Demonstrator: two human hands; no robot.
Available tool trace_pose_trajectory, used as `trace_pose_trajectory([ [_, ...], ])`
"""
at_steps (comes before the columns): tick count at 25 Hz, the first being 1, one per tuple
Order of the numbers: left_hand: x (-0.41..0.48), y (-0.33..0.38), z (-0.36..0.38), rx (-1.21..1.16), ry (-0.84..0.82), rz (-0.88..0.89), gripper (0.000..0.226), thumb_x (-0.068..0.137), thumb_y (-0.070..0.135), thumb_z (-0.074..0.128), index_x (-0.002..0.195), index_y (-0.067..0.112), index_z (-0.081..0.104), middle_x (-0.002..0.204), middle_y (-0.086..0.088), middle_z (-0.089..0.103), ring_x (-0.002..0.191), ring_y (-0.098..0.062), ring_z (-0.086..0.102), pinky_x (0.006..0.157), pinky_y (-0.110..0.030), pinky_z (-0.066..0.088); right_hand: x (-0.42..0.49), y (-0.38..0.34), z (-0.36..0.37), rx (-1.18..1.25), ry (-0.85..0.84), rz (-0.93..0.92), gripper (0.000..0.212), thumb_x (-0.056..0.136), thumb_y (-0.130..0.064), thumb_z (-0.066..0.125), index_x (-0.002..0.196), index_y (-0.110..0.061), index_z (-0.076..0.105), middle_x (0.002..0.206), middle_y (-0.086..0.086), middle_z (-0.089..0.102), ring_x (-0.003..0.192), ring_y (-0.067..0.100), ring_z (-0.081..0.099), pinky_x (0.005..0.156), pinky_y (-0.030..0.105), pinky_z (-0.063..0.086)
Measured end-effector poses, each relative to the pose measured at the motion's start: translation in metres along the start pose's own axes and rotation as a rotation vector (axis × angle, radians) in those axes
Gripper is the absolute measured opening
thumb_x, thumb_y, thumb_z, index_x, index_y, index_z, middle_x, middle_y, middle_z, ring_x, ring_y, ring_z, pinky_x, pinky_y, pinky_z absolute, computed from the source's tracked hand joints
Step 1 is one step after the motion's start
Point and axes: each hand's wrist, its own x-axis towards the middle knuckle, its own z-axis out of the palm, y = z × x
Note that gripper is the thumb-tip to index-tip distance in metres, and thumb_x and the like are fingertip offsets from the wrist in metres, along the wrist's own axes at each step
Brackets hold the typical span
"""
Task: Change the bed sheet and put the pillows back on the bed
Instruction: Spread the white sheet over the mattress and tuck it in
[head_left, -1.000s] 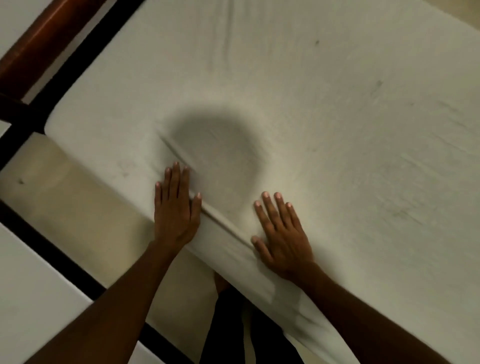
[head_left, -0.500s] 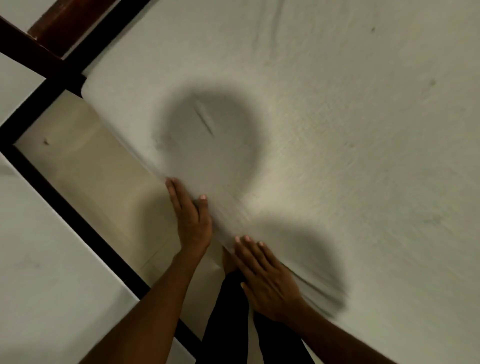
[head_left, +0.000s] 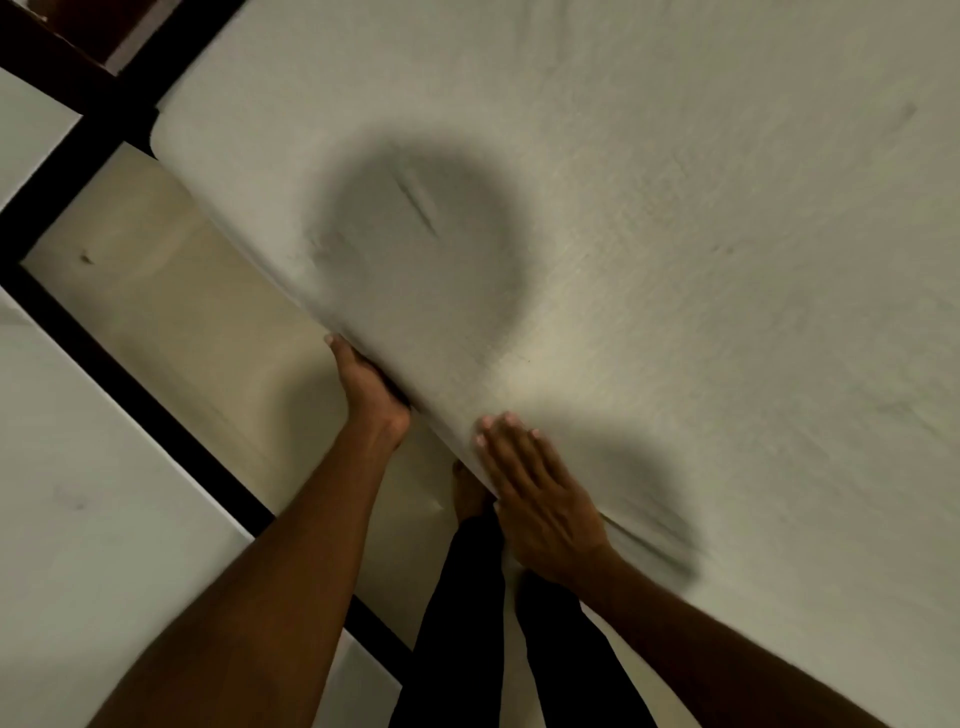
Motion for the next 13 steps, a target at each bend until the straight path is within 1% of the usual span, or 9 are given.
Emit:
trace_pose_trajectory([
  [2,0.002,-0.001,-0.011,0.054,0.075,-0.076,0.08,0.1,0.076,0.013,0.147,0.029,0.056,0.14,-0.003,0.067,0.134,-0.026,0.058,0.103,-0.038,0.049,-0.007,-0.005,0.004,-0.056,-0.092,-0.161,0.08,0.099,-0.029,0.051,0.166,-0.007,0.012,0.174,0.014,-0.005,0.161,0.033,-0.006,0.129,0.053,0.015],
  [3,0.001,-0.003,-0.016,0.082,0.104,-0.114,0.079,0.101,0.076,0.013,0.146,0.029,0.057,0.139,-0.002,0.067,0.133,-0.025,0.058,0.099,-0.038,0.049,-0.009,-0.01,0.002,-0.052,-0.116,-0.181,0.079,0.099,-0.031,0.05,0.166,-0.008,0.014,0.174,0.013,-0.005,0.161,0.031,-0.008,0.13,0.052,0.012],
  [4,-0.006,-0.004,-0.019,0.105,0.132,-0.145,0.076,0.102,0.074,0.015,0.145,0.028,0.058,0.139,-0.001,0.066,0.133,-0.024,0.057,0.097,-0.039,0.049,-0.01,-0.016,-0.003,-0.025,-0.11,-0.151,0.077,0.1,-0.032,0.049,0.166,-0.01,0.016,0.174,0.012,-0.004,0.161,0.029,-0.009,0.13,0.051,0.01],
  [6,-0.025,-0.014,-0.024,0.094,0.164,-0.207,0.071,0.104,0.07,0.017,0.143,0.028,0.058,0.14,-0.002,0.064,0.134,-0.025,0.056,0.1,-0.045,0.047,-0.015,-0.027,-0.017,0.084,-0.025,-0.02,0.073,0.102,-0.031,0.051,0.166,-0.014,0.021,0.175,0.01,0.001,0.162,0.027,-0.004,0.13,0.049,0.011],
  [7,-0.037,-0.025,-0.023,0.065,0.171,-0.251,0.07,0.104,0.07,0.018,0.142,0.027,0.059,0.14,-0.003,0.064,0.132,-0.026,0.056,0.103,-0.05,0.046,-0.024,-0.028,-0.026,0.15,0.04,0.081,0.073,0.101,-0.029,0.054,0.165,-0.014,0.023,0.175,0.009,0.004,0.162,0.027,0.001,0.129,0.05,0.016],
  [9,-0.074,-0.052,-0.012,0.015,0.148,-0.386,0.075,0.102,0.074,0.02,0.14,0.023,0.061,0.137,-0.009,0.064,0.125,-0.031,0.059,0.108,-0.057,0.044,-0.055,-0.016,-0.038,0.225,0.153,0.345,0.079,0.097,-0.026,0.061,0.165,-0.012,0.023,0.174,0.009,0.009,0.161,0.028,0.008,0.125,0.054,0.025],
  [11,-0.109,-0.079,0.005,-0.064,0.104,-0.488,0.082,0.099,0.078,0.022,0.14,0.019,0.062,0.135,-0.015,0.066,0.121,-0.036,0.061,0.113,-0.057,0.041,-0.098,0.004,-0.034,0.24,0.177,0.618,0.084,0.097,-0.03,0.063,0.165,-0.01,0.018,0.175,0.01,0.006,0.161,0.03,0.006,0.125,0.056,0.025],
  [12,-0.116,-0.094,0.009,-0.1,0.081,-0.479,0.084,0.097,0.08,0.024,0.14,0.019,0.062,0.135,-0.017,0.067,0.124,-0.038,0.061,0.116,-0.056,0.04,-0.117,0.011,-0.028,0.232,0.156,0.689,0.085,0.099,-0.036,0.061,0.165,-0.008,0.016,0.175,0.011,0.003,0.161,0.031,0.005,0.125,0.057,0.024],
  [13,-0.116,-0.102,0.011,-0.121,0.072,-0.456,0.085,0.095,0.081,0.025,0.141,0.021,0.063,0.136,-0.016,0.067,0.127,-0.038,0.06,0.117,-0.055,0.038,-0.129,0.013,-0.021,0.218,0.124,0.701,0.086,0.1,-0.041,0.059,0.165,-0.007,0.016,0.174,0.013,0.002,0.161,0.033,0.004,0.125,0.058,0.024],
])
